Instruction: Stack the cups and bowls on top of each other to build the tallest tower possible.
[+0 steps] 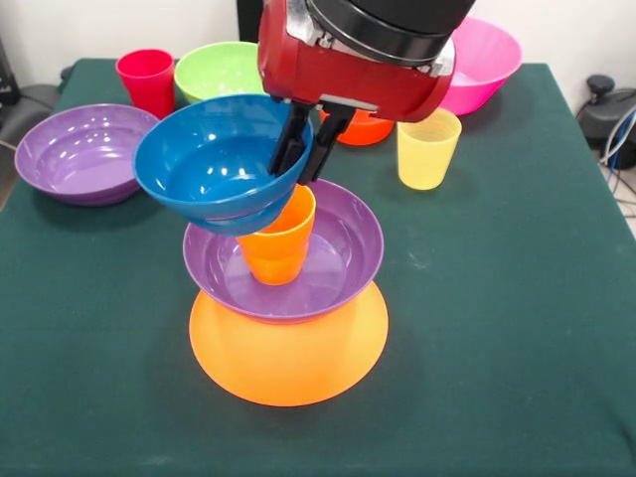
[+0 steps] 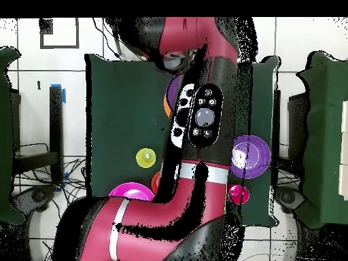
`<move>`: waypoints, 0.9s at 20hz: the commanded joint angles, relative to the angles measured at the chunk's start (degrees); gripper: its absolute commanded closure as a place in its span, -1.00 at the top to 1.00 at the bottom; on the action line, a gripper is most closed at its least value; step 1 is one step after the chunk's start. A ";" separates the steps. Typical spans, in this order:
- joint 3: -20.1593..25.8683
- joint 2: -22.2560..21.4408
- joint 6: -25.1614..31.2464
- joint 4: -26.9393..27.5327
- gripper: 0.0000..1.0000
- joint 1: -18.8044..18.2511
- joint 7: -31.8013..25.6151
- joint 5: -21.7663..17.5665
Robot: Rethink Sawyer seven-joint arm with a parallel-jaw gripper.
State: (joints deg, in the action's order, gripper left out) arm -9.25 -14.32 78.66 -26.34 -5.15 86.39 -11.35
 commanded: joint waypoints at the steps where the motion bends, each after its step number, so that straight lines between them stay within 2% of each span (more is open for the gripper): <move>1: 0.79 -3.07 -5.26 -11.34 -1.00 1.83 6.81 -1.10; 8: -0.35 -4.42 -6.35 -14.85 -1.00 2.20 7.48 -0.68; 18: 0.73 -5.94 -12.64 -21.69 -1.00 2.12 11.92 1.72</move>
State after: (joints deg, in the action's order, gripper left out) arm -11.62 -19.76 71.52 -37.19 -3.95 86.66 -10.72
